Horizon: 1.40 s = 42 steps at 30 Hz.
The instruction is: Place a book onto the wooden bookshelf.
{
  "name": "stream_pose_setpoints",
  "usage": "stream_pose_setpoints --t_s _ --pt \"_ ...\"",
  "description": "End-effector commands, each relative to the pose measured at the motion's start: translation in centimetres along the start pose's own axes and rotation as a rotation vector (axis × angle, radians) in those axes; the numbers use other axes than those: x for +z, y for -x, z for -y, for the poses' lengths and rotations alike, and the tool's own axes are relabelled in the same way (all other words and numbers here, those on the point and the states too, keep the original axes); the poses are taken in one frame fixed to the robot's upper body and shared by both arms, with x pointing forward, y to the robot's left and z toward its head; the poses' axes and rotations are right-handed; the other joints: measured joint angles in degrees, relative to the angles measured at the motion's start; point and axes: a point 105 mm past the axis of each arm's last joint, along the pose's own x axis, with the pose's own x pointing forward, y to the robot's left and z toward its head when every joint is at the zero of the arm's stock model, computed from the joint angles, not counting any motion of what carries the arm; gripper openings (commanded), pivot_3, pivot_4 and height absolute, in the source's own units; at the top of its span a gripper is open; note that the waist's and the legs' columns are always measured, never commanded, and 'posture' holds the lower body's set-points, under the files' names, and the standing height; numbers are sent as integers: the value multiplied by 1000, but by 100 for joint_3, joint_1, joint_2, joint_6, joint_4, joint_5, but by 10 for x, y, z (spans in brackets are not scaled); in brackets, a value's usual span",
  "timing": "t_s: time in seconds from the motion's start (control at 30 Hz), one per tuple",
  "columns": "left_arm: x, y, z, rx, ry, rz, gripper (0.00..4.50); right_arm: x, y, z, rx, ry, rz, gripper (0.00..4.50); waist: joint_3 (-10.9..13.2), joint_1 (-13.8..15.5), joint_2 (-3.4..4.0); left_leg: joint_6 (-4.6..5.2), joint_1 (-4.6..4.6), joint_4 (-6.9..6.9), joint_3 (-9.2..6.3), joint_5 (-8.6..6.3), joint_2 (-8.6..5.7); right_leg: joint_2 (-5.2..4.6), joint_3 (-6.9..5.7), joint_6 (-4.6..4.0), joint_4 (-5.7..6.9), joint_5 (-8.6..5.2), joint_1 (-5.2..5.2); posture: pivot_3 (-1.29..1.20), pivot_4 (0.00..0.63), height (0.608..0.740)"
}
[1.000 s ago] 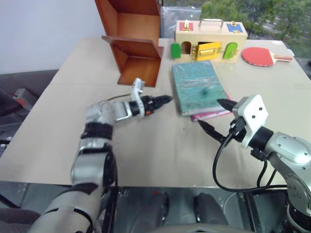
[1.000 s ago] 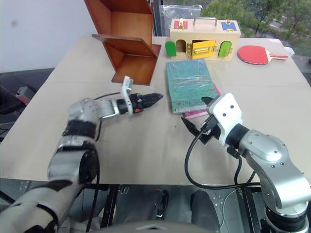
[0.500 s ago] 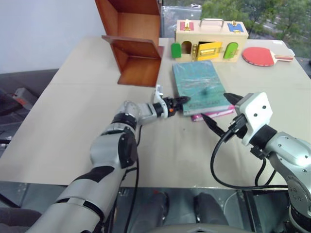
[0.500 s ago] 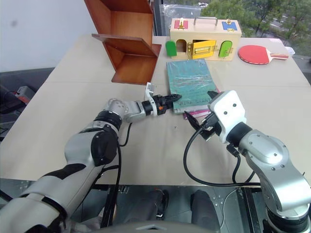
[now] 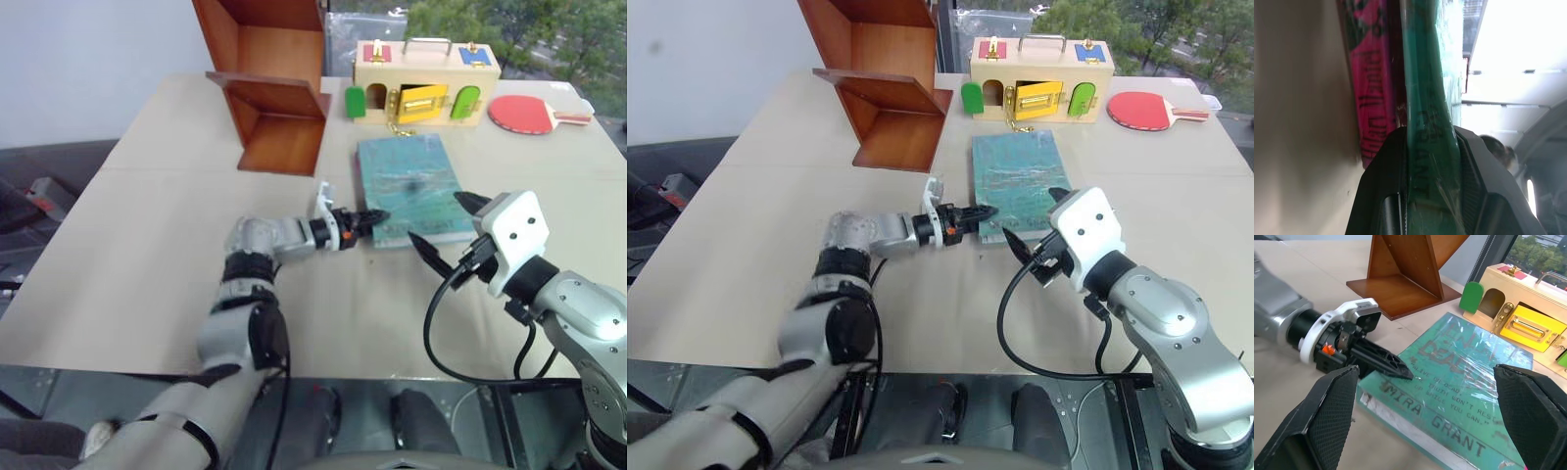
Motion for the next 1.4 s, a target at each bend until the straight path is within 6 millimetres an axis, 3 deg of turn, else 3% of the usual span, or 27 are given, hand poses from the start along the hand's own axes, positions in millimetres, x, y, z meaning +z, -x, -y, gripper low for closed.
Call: stream_pose_setpoints --t_s 0.03,0.17,0.27,0.5,0.77,0.97,1.17,1.27,1.4 --pt "-12 6 -2 38 -7 17 1299 11 3 0 3 33 46 4500 -1 -1 -1 0 2 0 1 0 0 0 0 0 2 0 1 0 150 740" --pt "-14 14 -2 46 1 35 2975 11 3 0 11 35 44 4500 -2 3 -1 -1 6 1 4 0 2 3 1 0 6 0 2 0 150 740" --pt "-2 20 2 26 11 36 4062 11 3 0 12 36 45 4500 -2 6 -1 -1 7 1 4 0 2 6 0 0 9 0 2 0 150 740" --pt "21 3 13 -23 -8 -4 4062 12 3 -1 10 33 47 4500 -1 65 -2 -2 3 1 2 0 -5 15 -5 0 7 0 1 0 150 740" --pt "22 -24 26 -105 -6 -21 4062 16 14 -12 66 38 91 4500 0 110 -4 -1 -2 -7 2 0 -7 6 -2 1 -11 0 -2 0 150 740" --pt "21 -27 25 -105 -25 -35 4062 4 36 -9 60 8 62 4500 2 132 -7 0 -3 -5 3 0 -7 5 -2 1 -11 0 1 0 150 740" --pt "20 -29 24 -98 -30 -39 4062 -13 72 -2 -11 -39 -13 4500 4 151 -12 0 0 -4 2 0 -5 8 -3 1 -8 0 4 0 150 740" --pt "21 -29 23 -91 -25 -32 3377 -14 85 0 -46 -43 -32 4500 4 141 -17 0 4 1 4 0 -6 12 -2 3 -7 1 10 0 150 740" --pt "20 -28 22 -96 -11 -36 1572 -13 91 2 -68 -34 -40 4500 4 129 -21 0 8 4 7 1 -4 19 3 10 -1 5 10 0 150 740"
